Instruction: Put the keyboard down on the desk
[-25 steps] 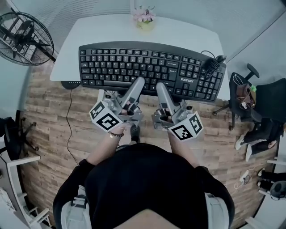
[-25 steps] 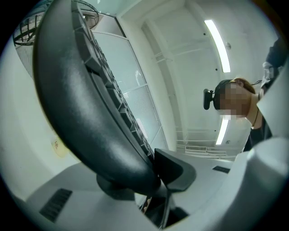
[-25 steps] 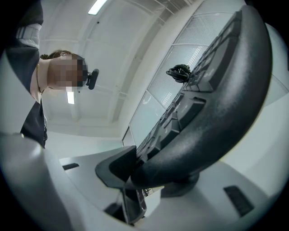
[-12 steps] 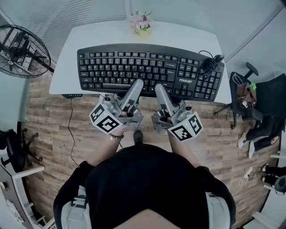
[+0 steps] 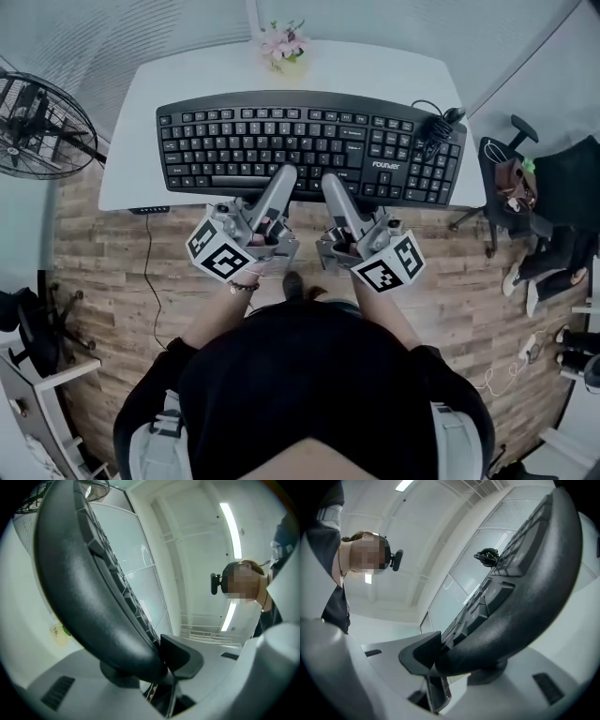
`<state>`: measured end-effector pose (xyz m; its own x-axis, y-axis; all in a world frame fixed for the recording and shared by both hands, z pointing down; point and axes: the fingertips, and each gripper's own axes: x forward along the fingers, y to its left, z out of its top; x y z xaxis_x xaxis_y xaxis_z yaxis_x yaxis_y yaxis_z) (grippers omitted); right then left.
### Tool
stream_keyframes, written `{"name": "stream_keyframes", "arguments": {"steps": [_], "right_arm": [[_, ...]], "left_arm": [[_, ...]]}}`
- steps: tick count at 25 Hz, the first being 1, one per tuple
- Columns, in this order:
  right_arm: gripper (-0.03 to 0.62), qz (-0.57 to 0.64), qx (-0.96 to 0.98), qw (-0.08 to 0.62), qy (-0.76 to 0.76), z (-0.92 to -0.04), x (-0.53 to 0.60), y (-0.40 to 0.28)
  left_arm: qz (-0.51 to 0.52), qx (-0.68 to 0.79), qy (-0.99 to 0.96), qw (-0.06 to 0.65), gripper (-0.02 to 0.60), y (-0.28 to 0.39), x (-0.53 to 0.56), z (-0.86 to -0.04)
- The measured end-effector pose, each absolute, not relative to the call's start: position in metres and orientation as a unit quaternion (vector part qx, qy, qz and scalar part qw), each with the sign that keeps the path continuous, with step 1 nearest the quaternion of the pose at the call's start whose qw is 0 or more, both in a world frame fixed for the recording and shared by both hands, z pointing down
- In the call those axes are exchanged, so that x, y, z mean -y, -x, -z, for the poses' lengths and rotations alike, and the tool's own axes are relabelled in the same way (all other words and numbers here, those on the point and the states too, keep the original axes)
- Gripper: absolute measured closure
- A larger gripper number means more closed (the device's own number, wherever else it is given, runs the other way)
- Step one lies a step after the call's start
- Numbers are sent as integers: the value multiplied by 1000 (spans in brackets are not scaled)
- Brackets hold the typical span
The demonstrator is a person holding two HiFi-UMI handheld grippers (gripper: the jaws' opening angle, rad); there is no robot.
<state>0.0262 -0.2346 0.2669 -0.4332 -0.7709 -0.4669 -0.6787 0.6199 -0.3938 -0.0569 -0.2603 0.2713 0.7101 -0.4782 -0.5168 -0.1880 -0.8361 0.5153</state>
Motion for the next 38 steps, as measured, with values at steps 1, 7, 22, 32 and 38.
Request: {"name": "stream_keyframes", "arguments": {"steps": [1, 7, 22, 32, 38], "right_arm": [[441, 74, -844, 313, 430, -267, 234, -26], [441, 88, -847, 307, 425, -270, 232, -29], [439, 135, -844, 285, 434, -313, 214, -45], [434, 179, -839, 272, 436, -354, 215, -46], [433, 209, -833, 267, 438, -378, 220, -47]], "left_arm": [[333, 186, -898, 219, 451, 57, 260, -272], [335, 195, -894, 224, 451, 55, 256, -274], [318, 224, -884, 261, 446, 39, 235, -318], [297, 255, -876, 281, 443, 39, 234, -358], [282, 270, -874, 291, 439, 38, 237, -379]]}}
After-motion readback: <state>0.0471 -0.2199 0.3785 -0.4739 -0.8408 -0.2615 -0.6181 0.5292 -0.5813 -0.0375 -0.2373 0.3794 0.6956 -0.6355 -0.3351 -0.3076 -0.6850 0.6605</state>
